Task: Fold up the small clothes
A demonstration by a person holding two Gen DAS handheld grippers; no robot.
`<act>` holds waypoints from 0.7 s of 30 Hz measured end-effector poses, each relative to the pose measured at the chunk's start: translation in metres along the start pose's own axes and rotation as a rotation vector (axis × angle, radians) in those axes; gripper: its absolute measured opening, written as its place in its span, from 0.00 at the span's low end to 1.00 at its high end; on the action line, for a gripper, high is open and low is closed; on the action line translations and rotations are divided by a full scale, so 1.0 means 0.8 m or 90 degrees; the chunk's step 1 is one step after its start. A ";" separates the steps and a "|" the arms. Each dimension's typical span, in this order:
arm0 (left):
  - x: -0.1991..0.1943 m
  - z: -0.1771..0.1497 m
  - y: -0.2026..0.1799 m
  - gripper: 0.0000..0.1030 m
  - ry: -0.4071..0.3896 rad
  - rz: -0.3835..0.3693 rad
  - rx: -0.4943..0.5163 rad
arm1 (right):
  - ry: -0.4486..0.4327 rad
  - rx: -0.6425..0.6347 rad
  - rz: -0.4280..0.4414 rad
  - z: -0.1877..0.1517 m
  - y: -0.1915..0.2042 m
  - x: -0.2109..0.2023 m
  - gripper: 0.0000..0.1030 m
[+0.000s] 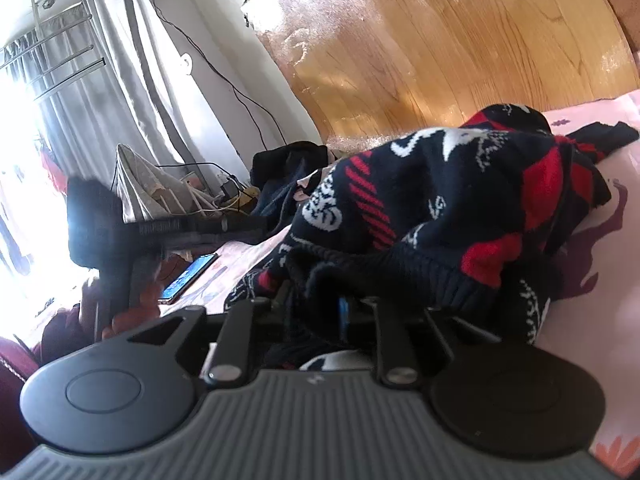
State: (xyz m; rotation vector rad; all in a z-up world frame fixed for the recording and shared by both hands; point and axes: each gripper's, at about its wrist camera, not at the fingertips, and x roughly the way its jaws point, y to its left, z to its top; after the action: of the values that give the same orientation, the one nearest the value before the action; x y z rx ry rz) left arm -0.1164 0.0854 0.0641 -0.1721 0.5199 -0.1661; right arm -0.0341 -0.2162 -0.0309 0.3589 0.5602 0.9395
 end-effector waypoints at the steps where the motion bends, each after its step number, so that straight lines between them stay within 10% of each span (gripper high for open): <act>1: 0.004 0.007 -0.008 0.59 -0.007 -0.004 0.014 | -0.003 0.000 0.005 -0.001 0.001 -0.004 0.34; 9: 0.043 0.011 -0.063 0.81 0.006 -0.089 0.068 | -0.047 0.057 -0.038 -0.005 -0.019 -0.078 0.53; 11: 0.057 0.004 -0.073 0.68 0.024 -0.097 0.082 | -0.089 0.102 -0.065 -0.001 -0.037 -0.102 0.54; 13: 0.073 -0.003 -0.077 0.14 0.062 -0.107 0.089 | -0.130 0.161 -0.088 0.007 -0.061 -0.115 0.55; 19: 0.034 -0.010 -0.053 0.09 0.024 -0.115 0.048 | -0.120 0.210 -0.087 0.040 -0.095 -0.060 0.52; 21: 0.004 -0.007 -0.040 0.09 -0.014 -0.108 0.031 | -0.099 0.187 -0.055 0.052 -0.088 -0.031 0.30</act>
State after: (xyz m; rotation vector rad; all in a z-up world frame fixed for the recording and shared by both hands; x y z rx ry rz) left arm -0.1205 0.0526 0.0642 -0.1700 0.4781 -0.3413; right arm 0.0252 -0.2777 -0.0266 0.6616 0.5669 0.7389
